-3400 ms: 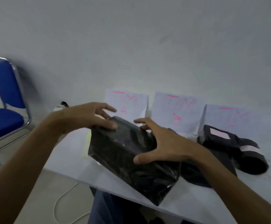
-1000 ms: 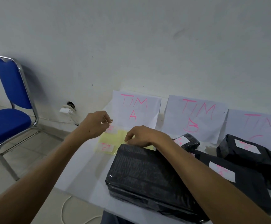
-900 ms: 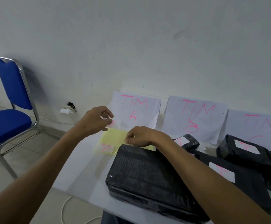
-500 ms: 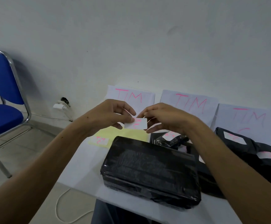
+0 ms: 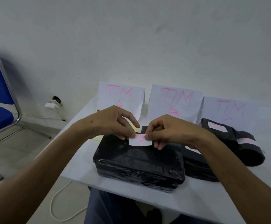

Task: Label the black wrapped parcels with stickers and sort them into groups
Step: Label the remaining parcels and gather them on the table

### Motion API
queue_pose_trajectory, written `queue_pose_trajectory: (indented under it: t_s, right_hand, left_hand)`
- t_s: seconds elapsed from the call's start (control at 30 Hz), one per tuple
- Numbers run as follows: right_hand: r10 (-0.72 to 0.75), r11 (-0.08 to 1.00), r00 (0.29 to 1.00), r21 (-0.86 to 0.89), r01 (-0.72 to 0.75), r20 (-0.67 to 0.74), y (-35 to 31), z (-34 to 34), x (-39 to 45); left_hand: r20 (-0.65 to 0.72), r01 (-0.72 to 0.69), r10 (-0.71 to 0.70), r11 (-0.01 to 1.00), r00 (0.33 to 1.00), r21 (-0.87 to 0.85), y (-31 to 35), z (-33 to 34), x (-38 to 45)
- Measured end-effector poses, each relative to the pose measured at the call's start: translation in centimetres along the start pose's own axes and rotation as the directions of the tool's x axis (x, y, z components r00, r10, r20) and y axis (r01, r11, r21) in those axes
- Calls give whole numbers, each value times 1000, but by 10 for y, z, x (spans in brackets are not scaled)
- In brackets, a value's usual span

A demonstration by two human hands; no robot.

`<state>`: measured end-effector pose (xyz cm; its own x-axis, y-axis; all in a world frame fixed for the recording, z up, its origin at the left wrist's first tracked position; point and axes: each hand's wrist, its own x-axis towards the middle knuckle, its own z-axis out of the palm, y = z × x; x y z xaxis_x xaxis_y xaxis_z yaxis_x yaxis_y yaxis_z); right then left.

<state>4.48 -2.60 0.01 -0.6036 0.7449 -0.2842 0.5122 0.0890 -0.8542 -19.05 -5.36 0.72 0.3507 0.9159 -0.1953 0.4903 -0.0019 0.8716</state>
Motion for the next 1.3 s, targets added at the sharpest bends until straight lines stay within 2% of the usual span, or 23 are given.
queue_pose_trajectory:
  t_s: [0.2, 0.5, 0.73, 1.07, 1.17, 1.3]
  right_hand:
    - [18, 993, 995, -110, -29, -96, 2, 8, -3]
    - [3, 971, 987, -235, -41, -159, -3, 17, -8]
    - [-32, 895, 971, -439, -78, -238, -7, 21, -3]
    - [-18, 925, 970, -373, -76, -243, 3, 7, -6]
    - [-79, 917, 964, -397, -30, -254, 8, 5, -9]
    - [-207, 891, 959, -442, 102, -195, 15, 15, -17]
  left_hand:
    - [-38, -37, 43, 988, 998, 147, 3, 10, -1]
    - [-58, -33, 54, 948, 997, 316, 9, 16, 0]
    - [-114, -17, 100, 820, 988, 572, 12, 21, 7]
    - [-90, 3, 34, 921, 995, 390, -7, 5, 10]
    - [-100, -45, 95, 908, 990, 417, -11, 6, 9]
    - [-113, -132, 211, 864, 971, 486, -15, 17, 2]
